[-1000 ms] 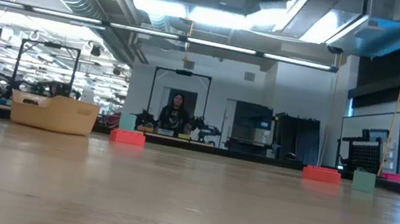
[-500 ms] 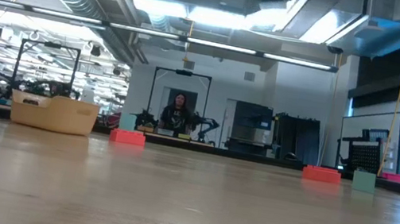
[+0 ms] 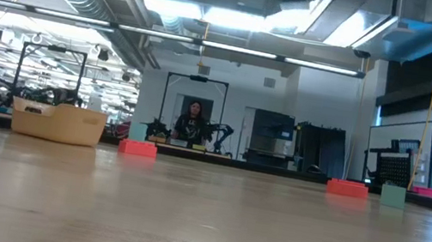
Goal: Sort & place blocks by color
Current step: Put the violet wooden block into the yellow bin
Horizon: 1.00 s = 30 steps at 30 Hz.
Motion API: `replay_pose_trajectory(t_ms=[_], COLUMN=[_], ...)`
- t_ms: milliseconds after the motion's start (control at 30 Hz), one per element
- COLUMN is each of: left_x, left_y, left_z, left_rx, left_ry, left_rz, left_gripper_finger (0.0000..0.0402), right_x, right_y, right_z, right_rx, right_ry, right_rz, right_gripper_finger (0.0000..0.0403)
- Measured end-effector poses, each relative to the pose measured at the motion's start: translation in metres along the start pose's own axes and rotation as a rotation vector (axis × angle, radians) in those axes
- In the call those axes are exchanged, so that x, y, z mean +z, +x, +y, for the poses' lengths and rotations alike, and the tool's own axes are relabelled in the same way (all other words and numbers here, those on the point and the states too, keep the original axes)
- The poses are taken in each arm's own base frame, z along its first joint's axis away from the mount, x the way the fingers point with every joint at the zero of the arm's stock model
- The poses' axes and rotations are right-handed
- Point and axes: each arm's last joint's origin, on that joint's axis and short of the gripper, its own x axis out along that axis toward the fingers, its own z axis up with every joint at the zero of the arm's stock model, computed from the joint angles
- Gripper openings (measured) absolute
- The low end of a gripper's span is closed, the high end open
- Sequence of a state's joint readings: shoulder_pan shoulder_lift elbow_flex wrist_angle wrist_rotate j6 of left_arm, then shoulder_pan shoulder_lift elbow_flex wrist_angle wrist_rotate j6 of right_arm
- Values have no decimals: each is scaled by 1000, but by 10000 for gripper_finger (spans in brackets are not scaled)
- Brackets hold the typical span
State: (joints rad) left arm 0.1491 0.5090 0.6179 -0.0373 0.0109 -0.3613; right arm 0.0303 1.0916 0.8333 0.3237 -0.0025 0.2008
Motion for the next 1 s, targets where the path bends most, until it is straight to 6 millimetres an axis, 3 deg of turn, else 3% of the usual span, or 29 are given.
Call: replay_pose_trajectory(t_ms=[333, 533, 700, 933, 1000], left_x=[7, 14, 5, -14, -16], left_y=[17, 29, 28, 25, 27], left_z=[27, 52, 71, 91, 96], left_rx=[415, 477, 580, 779, 804], left_ry=[2, -44, -108, -132, -127], left_rz=[255, 424, 553, 773, 794], left_gripper_finger=[100, 100, 100, 100, 100], right_x=[0, -2, -9, -19, -19], right_y=[0, 0, 0, -2, -2], right_z=[0, 0, -2, -4, -4], right_rx=[-1, -5, -27, -55, -62], right_ry=[5, 58, 114, 132, 132], right_rz=[4, 20, 100, 197, 199], right_gripper_finger=[288, 270, 193, 21, 10])
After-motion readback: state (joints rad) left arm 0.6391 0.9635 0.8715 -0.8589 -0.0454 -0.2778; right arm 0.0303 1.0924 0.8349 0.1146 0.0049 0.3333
